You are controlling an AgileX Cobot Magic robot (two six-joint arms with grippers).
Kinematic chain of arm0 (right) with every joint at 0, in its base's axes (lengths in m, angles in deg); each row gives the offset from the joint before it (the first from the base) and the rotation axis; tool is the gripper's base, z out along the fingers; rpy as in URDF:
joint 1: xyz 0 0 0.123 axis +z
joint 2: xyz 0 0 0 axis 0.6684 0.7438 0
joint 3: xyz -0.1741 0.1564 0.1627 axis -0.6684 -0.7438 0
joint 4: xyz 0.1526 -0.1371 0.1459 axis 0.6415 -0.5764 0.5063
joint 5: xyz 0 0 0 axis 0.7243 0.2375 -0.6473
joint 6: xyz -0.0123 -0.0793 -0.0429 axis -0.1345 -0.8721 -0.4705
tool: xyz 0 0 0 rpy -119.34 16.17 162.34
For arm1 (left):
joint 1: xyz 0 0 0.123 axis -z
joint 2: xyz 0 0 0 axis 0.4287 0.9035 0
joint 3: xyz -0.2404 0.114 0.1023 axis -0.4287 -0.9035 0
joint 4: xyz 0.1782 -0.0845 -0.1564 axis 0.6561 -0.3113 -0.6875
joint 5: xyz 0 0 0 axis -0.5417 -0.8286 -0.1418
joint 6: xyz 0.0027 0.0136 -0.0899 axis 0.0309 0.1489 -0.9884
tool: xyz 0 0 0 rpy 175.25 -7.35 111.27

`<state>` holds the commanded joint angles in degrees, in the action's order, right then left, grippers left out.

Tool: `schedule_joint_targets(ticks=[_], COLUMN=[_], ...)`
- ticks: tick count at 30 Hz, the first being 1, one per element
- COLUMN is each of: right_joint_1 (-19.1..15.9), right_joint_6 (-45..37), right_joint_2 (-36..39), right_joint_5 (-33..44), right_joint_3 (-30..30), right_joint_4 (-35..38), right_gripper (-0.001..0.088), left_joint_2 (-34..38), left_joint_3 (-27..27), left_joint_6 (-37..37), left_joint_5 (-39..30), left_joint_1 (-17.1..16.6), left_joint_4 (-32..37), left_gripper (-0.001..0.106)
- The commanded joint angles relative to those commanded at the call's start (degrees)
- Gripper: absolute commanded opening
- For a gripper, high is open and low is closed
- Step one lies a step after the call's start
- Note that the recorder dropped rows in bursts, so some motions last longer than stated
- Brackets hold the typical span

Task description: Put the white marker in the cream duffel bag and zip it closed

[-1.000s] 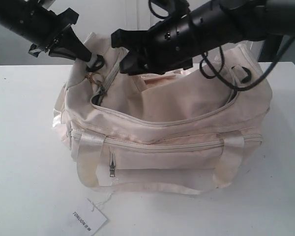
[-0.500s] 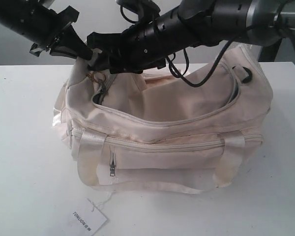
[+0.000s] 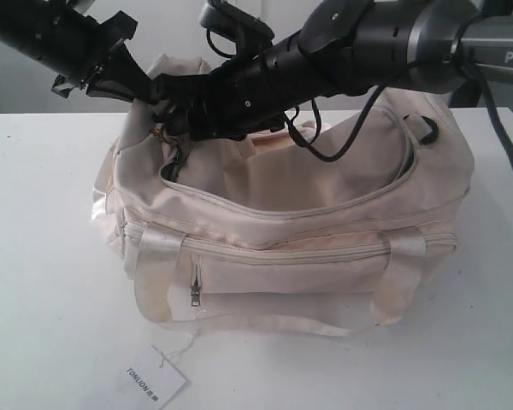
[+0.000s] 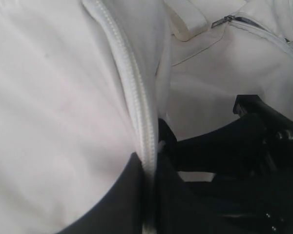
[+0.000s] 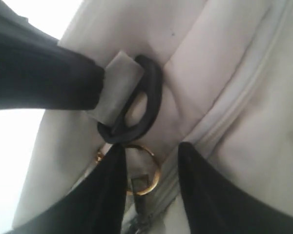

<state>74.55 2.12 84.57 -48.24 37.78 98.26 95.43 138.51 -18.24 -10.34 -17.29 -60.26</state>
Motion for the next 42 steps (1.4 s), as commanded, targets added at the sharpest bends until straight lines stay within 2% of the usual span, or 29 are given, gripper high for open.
schedule_joint_targets(ticks=[3, 7, 8, 25, 31, 37, 40, 42], right_joint_1=[0.0, 0.0, 0.0, 0.0, 0.0, 0.0, 0.0, 0.0], right_joint_6=[0.0, 0.0, 0.0, 0.0, 0.0, 0.1, 3.3, 5.4], right_joint_2=[0.5, 0.1, -0.1, -7.6, -7.9, -7.9, -7.2, -6.4], right_joint_5=[0.0, 0.0, 0.0, 3.0, 7.0, 7.0, 6.7, 6.5], right_joint_3=[0.0, 0.0, 0.0, 0.0, 0.0, 0.0, 0.0, 0.0], right_joint_4=[0.0, -0.1, -0.1, -4.2, -4.5, -7.8, -9.9, -11.5], right_gripper=[0.0252, 0.0023, 0.0, 0.0, 0.0, 0.0001, 0.0059, 0.0146], left_joint_2=[0.0, 0.0, 0.0, 0.0, 0.0, 0.0, 0.0, 0.0], left_joint_3=[0.0, 0.0, 0.0, 0.0, 0.0, 0.0, 0.0, 0.0], left_joint_6=[0.0, 0.2, 0.2, 0.2, 0.2, 0.2, 0.2, 0.2], left_joint_5=[0.0, 0.0, 0.0, 0.1, 0.7, 0.6, 0.6, 0.6], left_joint_1=[0.0, 0.0, 0.0, 0.0, 0.0, 0.0, 0.0, 0.0], left_joint_4=[0.0, 0.0, 0.0, 0.7, 1.1, 1.5, 1.5, 1.5], left_gripper=[0.0, 0.0, 0.0, 0.0, 0.0, 0.0, 0.0, 0.0])
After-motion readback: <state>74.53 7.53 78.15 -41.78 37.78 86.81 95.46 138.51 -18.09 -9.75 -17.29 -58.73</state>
